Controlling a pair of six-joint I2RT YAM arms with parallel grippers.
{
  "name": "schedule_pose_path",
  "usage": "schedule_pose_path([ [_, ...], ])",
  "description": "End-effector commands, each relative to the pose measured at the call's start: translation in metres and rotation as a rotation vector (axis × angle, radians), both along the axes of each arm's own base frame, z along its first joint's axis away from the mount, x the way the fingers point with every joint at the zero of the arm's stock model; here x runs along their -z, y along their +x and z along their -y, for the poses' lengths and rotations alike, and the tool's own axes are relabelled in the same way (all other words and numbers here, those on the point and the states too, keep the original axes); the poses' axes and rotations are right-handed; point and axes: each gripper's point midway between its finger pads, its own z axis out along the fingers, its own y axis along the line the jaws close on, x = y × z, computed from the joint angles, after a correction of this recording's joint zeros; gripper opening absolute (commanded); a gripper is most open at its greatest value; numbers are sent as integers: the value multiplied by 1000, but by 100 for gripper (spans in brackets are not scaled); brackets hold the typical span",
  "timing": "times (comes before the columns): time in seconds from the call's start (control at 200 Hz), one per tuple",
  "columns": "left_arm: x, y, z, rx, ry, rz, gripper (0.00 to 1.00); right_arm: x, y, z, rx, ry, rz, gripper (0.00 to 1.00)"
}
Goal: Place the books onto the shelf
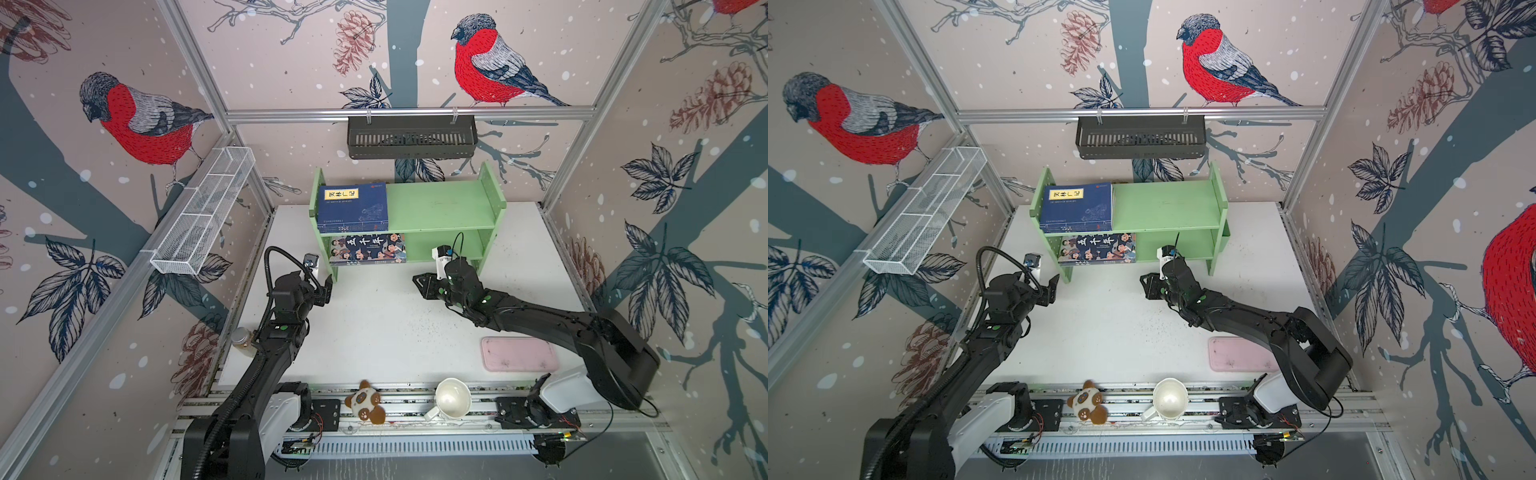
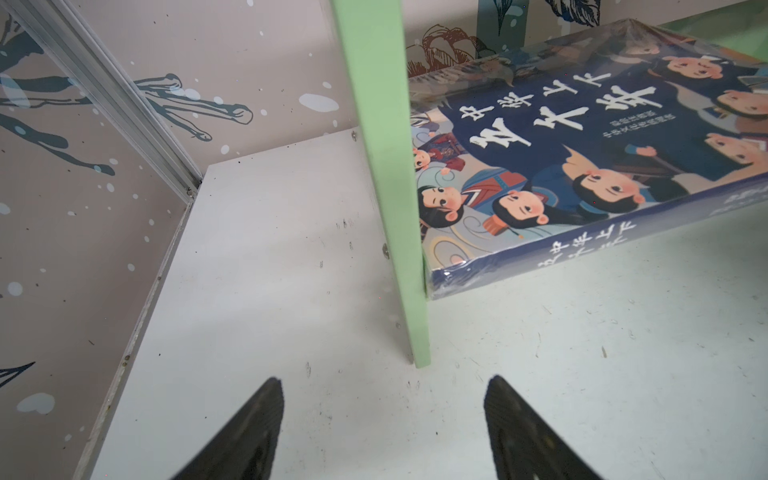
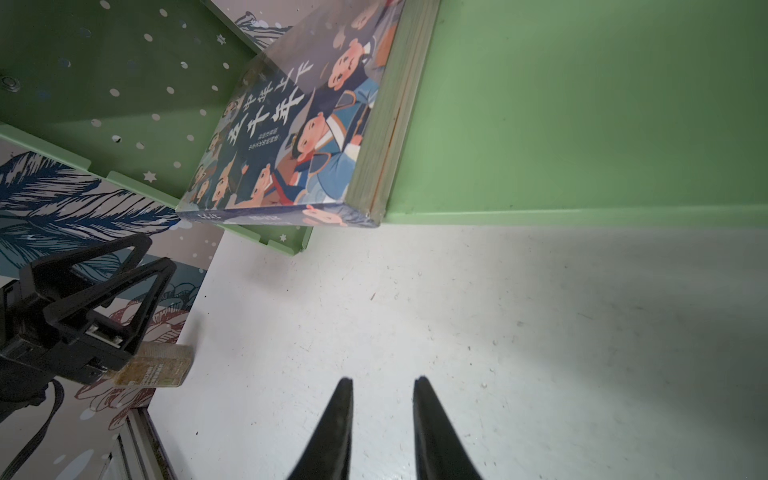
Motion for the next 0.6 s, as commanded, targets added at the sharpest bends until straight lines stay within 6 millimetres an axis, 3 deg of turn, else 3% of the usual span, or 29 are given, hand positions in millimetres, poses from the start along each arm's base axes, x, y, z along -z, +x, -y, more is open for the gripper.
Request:
schedule_pose_path([
  [0.0,-18,8,0,1,5,91,76,-17,8,-10,-7,70,40,27],
  [0.595,-8,24,-1,-6,-3,84,76,-10,33,-30,-38,145,8,27],
])
